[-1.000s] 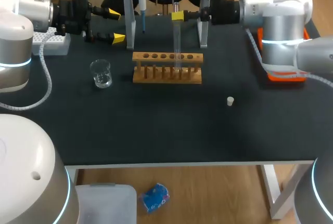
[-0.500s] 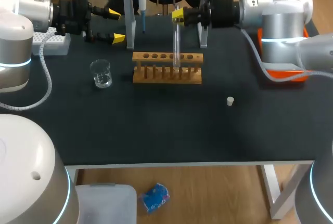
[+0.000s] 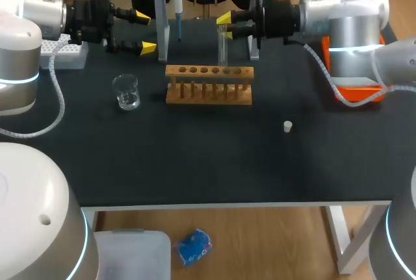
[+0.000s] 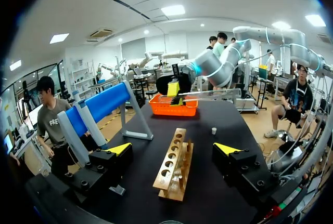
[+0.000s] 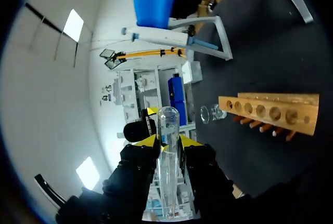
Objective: Invert the test tube, pick up the pipette, mount the tip to pipette, aspirate from beaker and dispense into the tube, eject the tip, return the pipette, and cap with the stopper.
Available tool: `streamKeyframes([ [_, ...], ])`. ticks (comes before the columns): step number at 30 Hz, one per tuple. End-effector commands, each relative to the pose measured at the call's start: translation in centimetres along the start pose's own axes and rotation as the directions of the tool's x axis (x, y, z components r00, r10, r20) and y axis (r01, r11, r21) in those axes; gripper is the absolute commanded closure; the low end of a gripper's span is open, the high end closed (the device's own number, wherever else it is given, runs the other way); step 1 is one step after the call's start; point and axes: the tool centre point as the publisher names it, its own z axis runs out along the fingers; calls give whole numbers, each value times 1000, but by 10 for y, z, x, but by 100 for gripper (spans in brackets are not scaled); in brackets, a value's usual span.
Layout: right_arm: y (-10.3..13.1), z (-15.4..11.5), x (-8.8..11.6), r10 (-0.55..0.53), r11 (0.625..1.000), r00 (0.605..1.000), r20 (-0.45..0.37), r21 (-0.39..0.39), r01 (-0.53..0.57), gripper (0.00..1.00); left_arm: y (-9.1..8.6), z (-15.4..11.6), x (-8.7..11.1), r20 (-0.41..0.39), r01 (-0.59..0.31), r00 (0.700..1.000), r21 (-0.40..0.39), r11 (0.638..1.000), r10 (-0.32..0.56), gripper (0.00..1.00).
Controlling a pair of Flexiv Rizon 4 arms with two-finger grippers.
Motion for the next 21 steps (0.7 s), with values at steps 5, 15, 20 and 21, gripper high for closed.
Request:
streamKeyframes([
  [5,2,-3,-1,-51,999,998,23,6,51,100,-1,-1,0,-2,1,1000,-2,1000,-1,0],
  [15,2,-4,-3,-56,998,998,19,-5,56,100,-1,-1,0,-2,1,1000,-2,1000,-1,0],
  [20,2,-4,-3,-56,998,998,19,-5,56,100,-1,-1,0,-2,1,1000,-2,1000,-1,0],
  [21,2,-4,-3,-56,998,998,19,-5,56,100,-1,-1,0,-2,1,1000,-2,1000,-1,0],
])
